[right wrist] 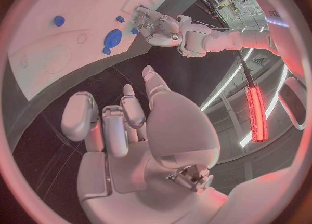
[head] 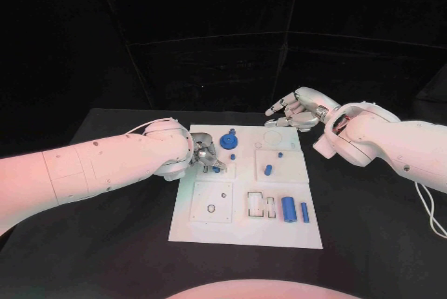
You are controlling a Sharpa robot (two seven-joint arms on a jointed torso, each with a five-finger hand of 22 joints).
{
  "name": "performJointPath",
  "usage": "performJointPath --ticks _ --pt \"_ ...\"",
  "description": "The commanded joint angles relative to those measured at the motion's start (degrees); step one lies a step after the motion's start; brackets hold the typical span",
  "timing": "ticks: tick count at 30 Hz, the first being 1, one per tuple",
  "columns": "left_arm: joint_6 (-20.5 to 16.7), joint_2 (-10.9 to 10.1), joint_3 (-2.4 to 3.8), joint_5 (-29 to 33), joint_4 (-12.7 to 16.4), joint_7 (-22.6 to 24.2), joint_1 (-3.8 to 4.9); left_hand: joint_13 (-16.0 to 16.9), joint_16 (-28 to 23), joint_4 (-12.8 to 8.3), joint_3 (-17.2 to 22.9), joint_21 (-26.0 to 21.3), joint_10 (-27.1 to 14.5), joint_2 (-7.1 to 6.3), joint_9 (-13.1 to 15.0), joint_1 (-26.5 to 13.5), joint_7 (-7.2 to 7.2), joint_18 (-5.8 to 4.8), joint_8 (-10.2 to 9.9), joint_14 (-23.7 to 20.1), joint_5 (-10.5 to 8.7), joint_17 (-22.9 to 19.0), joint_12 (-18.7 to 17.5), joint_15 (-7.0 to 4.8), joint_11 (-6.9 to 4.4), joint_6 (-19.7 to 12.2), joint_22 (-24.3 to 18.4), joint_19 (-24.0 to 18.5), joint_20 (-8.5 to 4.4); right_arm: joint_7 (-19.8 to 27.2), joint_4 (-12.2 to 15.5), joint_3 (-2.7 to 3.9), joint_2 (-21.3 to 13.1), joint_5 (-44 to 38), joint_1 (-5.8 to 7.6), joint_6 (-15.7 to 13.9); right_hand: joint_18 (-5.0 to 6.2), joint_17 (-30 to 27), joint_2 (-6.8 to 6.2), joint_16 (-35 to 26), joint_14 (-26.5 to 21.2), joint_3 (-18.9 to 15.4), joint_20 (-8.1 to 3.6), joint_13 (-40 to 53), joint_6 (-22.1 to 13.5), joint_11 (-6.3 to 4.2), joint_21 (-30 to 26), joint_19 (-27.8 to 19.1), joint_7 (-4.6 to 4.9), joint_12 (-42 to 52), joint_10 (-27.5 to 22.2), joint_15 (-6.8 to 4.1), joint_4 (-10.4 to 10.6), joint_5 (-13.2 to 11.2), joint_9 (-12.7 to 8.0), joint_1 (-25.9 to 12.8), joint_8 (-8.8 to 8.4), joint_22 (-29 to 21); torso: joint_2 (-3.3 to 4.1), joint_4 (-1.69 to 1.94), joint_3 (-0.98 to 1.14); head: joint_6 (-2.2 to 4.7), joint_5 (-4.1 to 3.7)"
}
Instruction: Assemble the parts on the task board
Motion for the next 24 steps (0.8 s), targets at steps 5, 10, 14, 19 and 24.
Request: performJointPath --ticks 5,10,14,19,24 --pt "0.7 0.3 -0.01 0.4 -0.1 -0.1 0.00 0.4 0.2 0.6 -0.9 0.5 0.7 0.28 0.0 -1.5 -0.09 -0.99 -0.1 6.0 0.20 15.1 0.4 -0.53 -0.08 0.9 0.5 0.6 -0.06 0.1 0.0 0.04 0.1 -0.1 0.13 0.5 0.51 4.6 0.49 -0.2 3.6 -0.4 0.01 -0.1 -0.3 0.10 -0.4 -0.4 -0.09 -0.4 -0.5 0.09 0.1 0.4 0.0 -0.1 0.36 -0.2 -0.02 0.06 -0.01 -0.09 -0.05" --pt "0.6 0.4 -0.01 0.4 -0.1 -0.1 0.00 0.6 0.2 1.3 -1.7 0.6 1.0 0.34 -0.1 -2.9 -0.15 -1.05 -0.1 6.0 0.19 15.1 0.6 -0.59 -0.13 1.2 0.8 0.8 -0.13 0.1 -0.1 0.04 0.2 -0.1 0.13 0.5 0.51 4.6 0.49 -0.2 3.6 -0.4 0.01 -0.1 -0.3 0.10 -0.4 -0.4 -0.09 -0.4 -0.5 0.09 0.1 0.4 0.0 -0.1 0.36 -0.2 -0.02 0.03 -0.03 -0.06 -0.06" --pt "0.6 0.4 -0.01 0.4 -0.1 -0.1 0.00 0.9 0.2 2.0 -2.6 0.8 1.2 0.33 -0.2 -4.1 -0.19 -1.11 -0.1 6.0 0.19 15.1 0.9 -0.62 -0.17 1.4 1.2 0.9 -0.18 0.1 -0.1 0.04 0.1 -0.1 0.13 0.5 0.51 4.6 0.49 -0.2 3.6 -0.4 0.01 -0.1 -0.3 0.10 -0.4 -0.4 -0.09 -0.4 -0.5 0.09 0.1 0.4 0.0 -0.1 0.36 -0.2 0.01 0.03 -0.03 -0.13 -0.06" --pt "0.5 0.5 0.00 0.4 -0.2 0.0 0.00 1.0 0.2 2.4 -3.3 0.9 1.3 0.30 -0.2 -4.8 -0.24 -1.14 -0.1 6.0 0.19 15.1 0.9 -0.66 -0.21 1.6 1.3 1.0 -0.21 0.0 -0.1 0.04 0.1 -0.1 0.13 0.5 0.51 4.6 0.49 -0.2 3.6 -0.4 0.01 -0.1 -0.3 0.10 -0.4 -0.4 -0.09 -0.4 -0.5 0.09 0.1 0.4 0.0 -0.1 0.36 -0.2 -0.03 0.04 0.00 -0.10 -0.11" --pt "0.5 0.5 0.00 0.4 -0.4 0.0 0.01 1.2 0.2 2.7 -3.8 1.0 1.4 0.33 -0.2 -5.2 -0.30 -1.19 -0.1 6.0 0.19 15.1 1.1 -0.69 -0.25 1.7 1.6 1.2 -0.23 0.0 -0.1 0.04 0.1 -0.1 0.13 0.5 0.51 4.5 0.53 -0.2 3.6 -0.5 0.01 -0.1 -0.3 0.09 -0.4 -0.3 -0.09 -0.4 -0.5 0.09 0.2 0.5 0.0 -0.2 0.39 -0.1 0.00 0.03 -0.02 -0.15 -0.09"
